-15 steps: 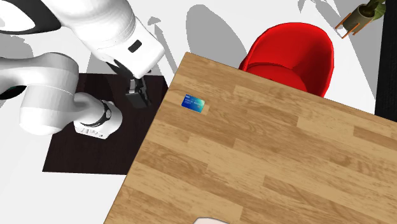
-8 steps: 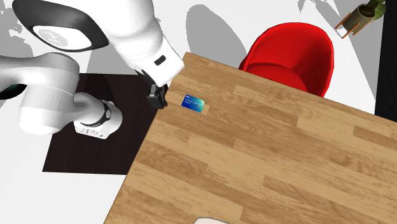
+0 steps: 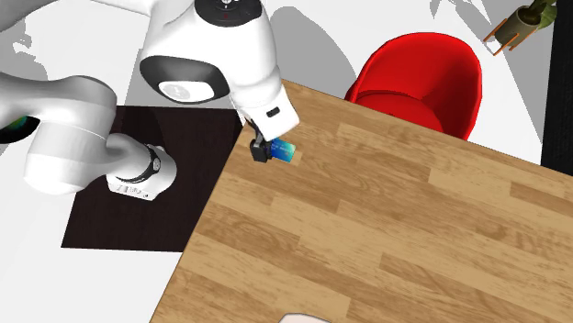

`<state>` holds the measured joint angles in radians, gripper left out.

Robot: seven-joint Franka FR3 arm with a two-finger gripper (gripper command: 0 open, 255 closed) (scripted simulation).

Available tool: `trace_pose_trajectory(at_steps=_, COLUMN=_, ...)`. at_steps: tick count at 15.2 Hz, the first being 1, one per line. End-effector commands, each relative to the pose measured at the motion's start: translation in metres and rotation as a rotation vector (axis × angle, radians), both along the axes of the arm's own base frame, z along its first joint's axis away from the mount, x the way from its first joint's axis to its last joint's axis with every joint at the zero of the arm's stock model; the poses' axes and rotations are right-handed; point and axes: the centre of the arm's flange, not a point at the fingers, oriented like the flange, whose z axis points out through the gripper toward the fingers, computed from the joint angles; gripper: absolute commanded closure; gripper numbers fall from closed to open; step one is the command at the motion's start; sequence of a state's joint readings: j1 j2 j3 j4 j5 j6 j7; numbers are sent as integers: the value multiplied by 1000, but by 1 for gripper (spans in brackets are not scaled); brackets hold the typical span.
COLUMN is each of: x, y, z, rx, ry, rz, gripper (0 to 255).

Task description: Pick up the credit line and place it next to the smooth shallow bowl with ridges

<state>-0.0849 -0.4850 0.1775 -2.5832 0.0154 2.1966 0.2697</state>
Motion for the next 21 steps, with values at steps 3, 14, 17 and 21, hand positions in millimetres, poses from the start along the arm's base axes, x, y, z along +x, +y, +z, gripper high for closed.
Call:
trace_pose_trajectory(at_steps=3, x=31, y=2, z=-41, rx=3, ry=-32, rz=-113, gripper=0)
trace_pose_trajectory(at_steps=14, x=45, y=0, z=-92, rx=3, ry=-40, rz=-144, gripper=0)
trace_pose_trajectory(at_steps=17, x=45, y=0, z=-92, rx=3, ry=-40, rz=-144, gripper=0)
trace_pose_trajectory(at_steps=21, x=45, y=0, z=-92, rx=3, ry=-40, rz=-144, gripper=255)
